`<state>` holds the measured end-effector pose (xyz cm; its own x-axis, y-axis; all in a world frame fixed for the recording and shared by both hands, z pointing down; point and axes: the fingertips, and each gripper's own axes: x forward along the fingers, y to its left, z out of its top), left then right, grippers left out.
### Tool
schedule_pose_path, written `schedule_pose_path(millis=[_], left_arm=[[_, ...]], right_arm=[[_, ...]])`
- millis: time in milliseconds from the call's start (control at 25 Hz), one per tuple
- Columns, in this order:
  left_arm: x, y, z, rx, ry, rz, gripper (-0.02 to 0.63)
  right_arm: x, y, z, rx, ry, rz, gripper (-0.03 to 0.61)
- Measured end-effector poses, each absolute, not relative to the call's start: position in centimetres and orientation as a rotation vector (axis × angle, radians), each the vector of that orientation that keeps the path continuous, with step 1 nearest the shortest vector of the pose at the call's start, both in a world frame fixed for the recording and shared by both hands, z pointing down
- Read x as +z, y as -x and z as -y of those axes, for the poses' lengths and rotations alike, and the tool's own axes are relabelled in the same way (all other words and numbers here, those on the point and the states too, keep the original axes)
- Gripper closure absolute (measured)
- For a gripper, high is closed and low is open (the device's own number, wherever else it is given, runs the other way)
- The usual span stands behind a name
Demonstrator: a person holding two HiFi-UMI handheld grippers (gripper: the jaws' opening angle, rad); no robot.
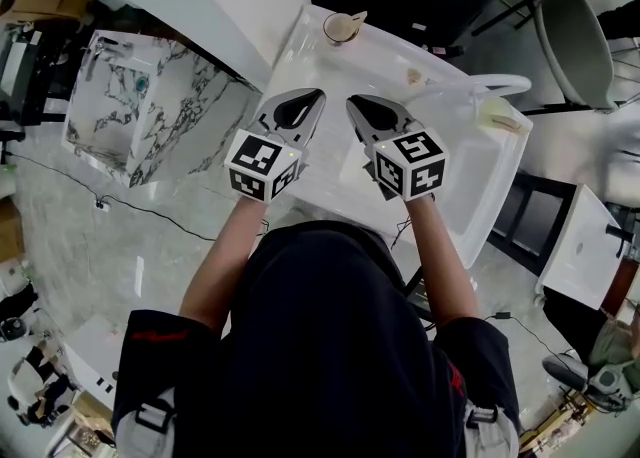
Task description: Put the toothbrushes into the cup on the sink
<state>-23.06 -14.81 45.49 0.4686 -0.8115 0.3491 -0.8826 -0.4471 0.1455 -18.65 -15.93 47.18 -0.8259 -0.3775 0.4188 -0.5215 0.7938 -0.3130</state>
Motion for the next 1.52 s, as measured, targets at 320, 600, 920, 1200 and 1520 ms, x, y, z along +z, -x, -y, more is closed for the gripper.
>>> schedule_pose_path(millis=[320, 600, 920, 1200, 1520], left_arm=[[44.3, 23.3, 11.1, 0.289, -2.450, 1.389, 0.595], [42.9, 24.1, 7.3, 0.269, -2.492, 1.380, 0.595], [41.3, 26.3, 2.3, 0.215, -2.521, 1.368, 0.594], [40.1, 27.3, -1.7, 0.195, -2.554, 1.356, 0.595], [39.3, 27.9, -4.8, 0.184, -2.589, 1.336, 0.594]], right_arm=[[45.4, 19.0, 13.2, 0.503, -0.806, 2.635, 0.532], [43.5, 19.5, 10.0, 0.446, -0.915, 2.629, 0.532], [41.5, 20.3, 5.0, 0.405, -1.010, 2.629, 0.532], [39.9, 20.3, 0.9, 0.380, -1.091, 2.628, 0.532], [38.9, 20.9, -2.3, 0.345, -1.129, 2.627, 0.537]])
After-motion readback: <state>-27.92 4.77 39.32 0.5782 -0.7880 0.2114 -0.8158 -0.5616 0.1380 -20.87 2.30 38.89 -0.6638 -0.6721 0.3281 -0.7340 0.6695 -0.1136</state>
